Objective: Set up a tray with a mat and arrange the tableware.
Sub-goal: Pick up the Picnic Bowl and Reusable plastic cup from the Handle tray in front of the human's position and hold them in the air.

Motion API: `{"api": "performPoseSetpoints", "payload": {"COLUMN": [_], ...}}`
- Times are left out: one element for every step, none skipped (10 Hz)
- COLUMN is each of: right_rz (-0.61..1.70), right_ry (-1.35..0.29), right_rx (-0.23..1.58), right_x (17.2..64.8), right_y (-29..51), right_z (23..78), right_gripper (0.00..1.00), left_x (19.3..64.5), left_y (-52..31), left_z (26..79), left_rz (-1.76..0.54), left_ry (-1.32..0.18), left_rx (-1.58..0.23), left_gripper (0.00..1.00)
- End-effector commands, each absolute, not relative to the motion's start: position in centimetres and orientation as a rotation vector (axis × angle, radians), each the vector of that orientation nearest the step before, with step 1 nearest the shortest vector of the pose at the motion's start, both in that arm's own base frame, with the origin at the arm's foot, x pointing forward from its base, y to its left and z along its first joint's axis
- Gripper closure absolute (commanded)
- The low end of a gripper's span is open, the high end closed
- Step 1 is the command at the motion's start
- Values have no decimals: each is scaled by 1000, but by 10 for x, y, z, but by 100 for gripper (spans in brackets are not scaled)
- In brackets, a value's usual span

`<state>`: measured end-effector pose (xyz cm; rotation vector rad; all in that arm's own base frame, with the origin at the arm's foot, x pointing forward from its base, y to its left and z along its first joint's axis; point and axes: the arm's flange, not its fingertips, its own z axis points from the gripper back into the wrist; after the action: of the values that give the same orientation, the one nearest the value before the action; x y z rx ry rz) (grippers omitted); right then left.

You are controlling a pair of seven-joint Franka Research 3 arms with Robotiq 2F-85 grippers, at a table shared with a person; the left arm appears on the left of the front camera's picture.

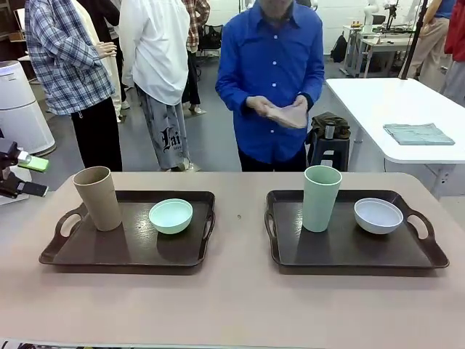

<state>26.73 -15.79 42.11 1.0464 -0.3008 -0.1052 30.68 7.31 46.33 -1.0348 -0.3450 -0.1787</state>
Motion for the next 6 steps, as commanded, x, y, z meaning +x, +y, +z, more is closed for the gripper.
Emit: {"api": "performPoseSetpoints", "payload": {"right_rz": [-120, -122, -122, -120, -116, -109], "right_ry": [-293, -294, -296, -301, -305, -304], "right_rx": [1063, 1065, 1062, 1058, 1053, 1053], "right_x": [235, 234, 233, 233, 233, 233], "right_y": [-132, -136, -137, -138, -137, -135], "right_z": [390, 391, 393, 395, 396, 397], "right_gripper": [0, 0, 0, 0, 0, 0], "left_x": [312, 315, 315, 319, 318, 317], "left_y": [75, 79, 83, 88, 91, 97], "left_z": [453, 451, 449, 444, 443, 439], "left_rz": [-166, -168, -150, -108, -91, -67], "left_ry": [-297, -285, -263, -239, -226, -222], "left_rx": [-1029, -1025, -1023, -1020, -1021, -1046], "left_gripper": [0, 0, 0, 0, 0, 0]}}
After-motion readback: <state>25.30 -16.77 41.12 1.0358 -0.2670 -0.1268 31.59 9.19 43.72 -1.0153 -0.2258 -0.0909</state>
